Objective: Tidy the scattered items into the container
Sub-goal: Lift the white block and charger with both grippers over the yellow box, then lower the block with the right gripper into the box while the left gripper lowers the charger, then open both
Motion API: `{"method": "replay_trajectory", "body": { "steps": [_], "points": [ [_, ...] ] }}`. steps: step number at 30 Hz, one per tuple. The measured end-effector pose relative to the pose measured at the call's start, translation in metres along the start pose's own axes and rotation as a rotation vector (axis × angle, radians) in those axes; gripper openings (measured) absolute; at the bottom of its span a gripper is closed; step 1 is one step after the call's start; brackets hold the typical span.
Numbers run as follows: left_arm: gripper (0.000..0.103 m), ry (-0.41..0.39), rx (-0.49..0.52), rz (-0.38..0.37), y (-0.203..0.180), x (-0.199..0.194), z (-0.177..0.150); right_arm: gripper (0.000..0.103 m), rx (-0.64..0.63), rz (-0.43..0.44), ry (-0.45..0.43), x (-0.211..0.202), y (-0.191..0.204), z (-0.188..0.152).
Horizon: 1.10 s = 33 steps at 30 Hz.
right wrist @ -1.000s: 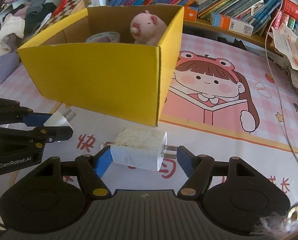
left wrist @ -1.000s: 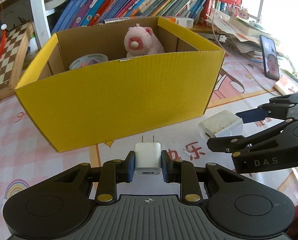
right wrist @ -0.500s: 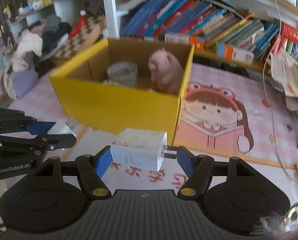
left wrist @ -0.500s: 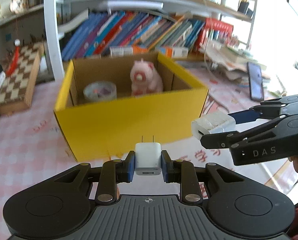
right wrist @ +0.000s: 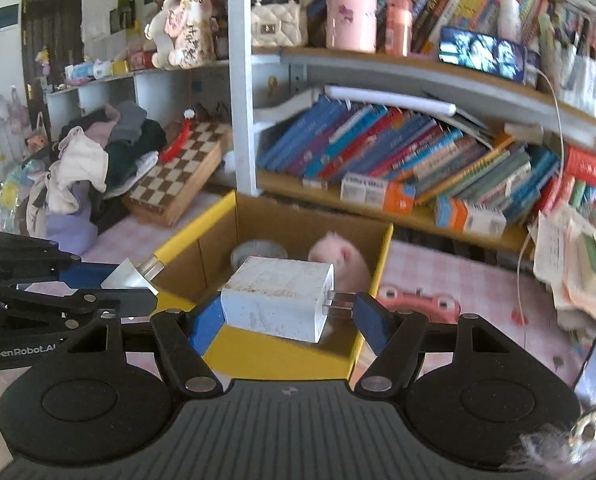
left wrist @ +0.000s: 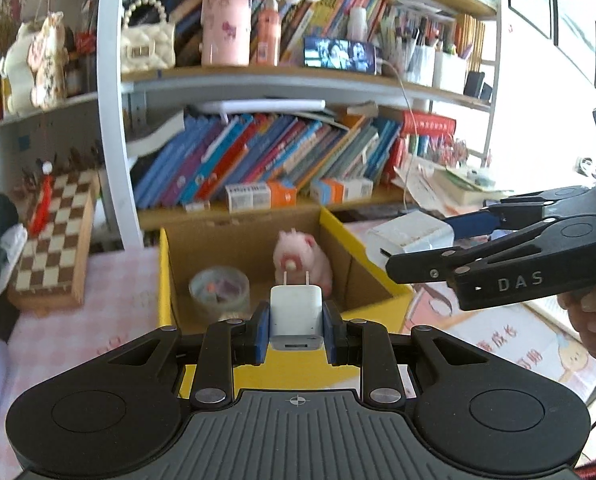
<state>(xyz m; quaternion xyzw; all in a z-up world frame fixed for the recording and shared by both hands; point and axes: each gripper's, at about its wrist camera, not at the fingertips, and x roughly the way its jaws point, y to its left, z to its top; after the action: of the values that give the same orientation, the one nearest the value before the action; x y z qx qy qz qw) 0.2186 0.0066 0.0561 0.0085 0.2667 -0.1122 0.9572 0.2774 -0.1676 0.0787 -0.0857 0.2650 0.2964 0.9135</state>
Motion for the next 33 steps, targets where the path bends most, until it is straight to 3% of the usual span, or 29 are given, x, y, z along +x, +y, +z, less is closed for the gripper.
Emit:
{"method": "replay_trajectory", "body": {
  "steps": [9, 17, 27, 33],
  "points": [
    [0.025, 0.012, -0.010, 0.020, 0.018, 0.029, 0.021, 0.068, -0.095, 0.019, 0.010, 0.047, -0.012, 0.029],
    [0.025, 0.075, 0.003, 0.061, 0.036, 0.072, 0.037, 0.068, -0.136, 0.072, 0.131, 0.108, -0.027, 0.035],
    [0.025, 0.258, 0.048, 0.040, 0.054, 0.151, 0.062, 0.068, -0.061, 0.179, 0.375, 0.189, -0.036, 0.027],
    [0.025, 0.376, 0.088, 0.020, 0.053, 0.197, 0.066, 0.069, -0.099, 0.159, 0.419, 0.211, -0.040, 0.036]
  ]
}}
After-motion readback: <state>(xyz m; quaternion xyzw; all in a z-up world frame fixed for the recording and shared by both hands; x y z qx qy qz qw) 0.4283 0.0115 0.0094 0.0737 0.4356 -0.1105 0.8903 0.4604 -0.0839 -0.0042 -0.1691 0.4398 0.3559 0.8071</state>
